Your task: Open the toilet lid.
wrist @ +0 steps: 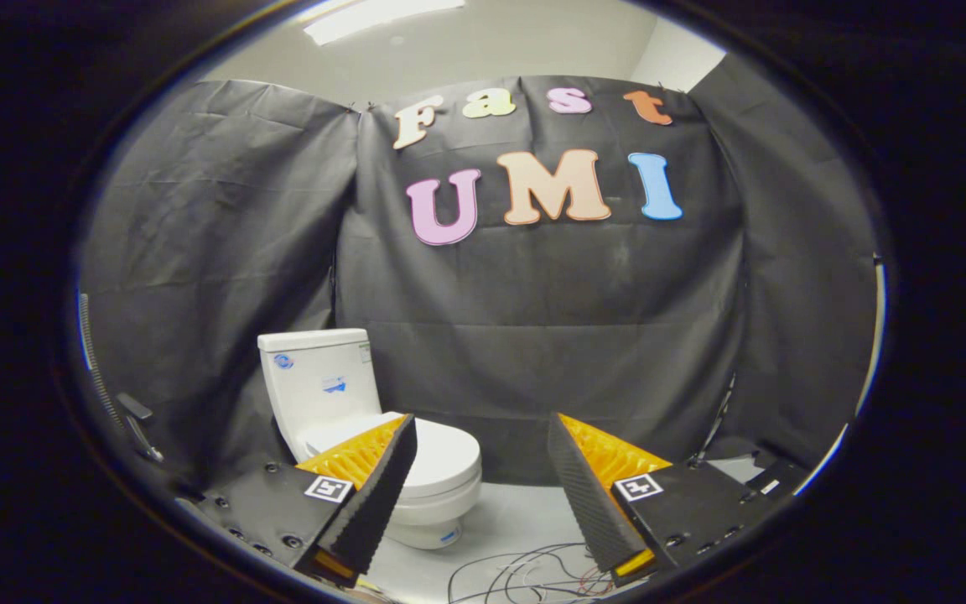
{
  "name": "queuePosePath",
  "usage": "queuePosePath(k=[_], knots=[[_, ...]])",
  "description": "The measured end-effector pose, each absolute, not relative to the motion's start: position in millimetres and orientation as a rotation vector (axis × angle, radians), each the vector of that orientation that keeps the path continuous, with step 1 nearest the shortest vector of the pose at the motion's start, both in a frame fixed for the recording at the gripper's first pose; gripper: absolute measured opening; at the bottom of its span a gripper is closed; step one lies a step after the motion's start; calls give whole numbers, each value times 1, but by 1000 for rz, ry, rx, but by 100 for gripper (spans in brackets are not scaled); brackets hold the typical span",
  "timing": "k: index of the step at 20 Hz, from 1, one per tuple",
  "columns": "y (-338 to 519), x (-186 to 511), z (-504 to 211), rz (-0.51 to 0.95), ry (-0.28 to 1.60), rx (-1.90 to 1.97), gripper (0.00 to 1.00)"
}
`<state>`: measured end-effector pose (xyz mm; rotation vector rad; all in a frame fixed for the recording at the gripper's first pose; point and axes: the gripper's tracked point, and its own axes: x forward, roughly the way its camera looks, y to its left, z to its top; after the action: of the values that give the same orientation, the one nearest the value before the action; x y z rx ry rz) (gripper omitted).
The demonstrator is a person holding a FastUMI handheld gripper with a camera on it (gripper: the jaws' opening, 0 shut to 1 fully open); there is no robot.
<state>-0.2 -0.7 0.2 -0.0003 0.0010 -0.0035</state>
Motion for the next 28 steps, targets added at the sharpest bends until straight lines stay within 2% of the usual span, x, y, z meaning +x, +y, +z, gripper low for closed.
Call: queuePosePath(k=[3, 6, 16, 22, 28], knots=[[0, 6, 3, -3, -11, 0, 97], [1, 17, -2, -2, 0, -4, 92], [5, 57, -20, 16, 93, -13, 91], [21, 95, 13, 60, -35, 17, 91], [57, 120, 43, -10, -119, 9, 91]])
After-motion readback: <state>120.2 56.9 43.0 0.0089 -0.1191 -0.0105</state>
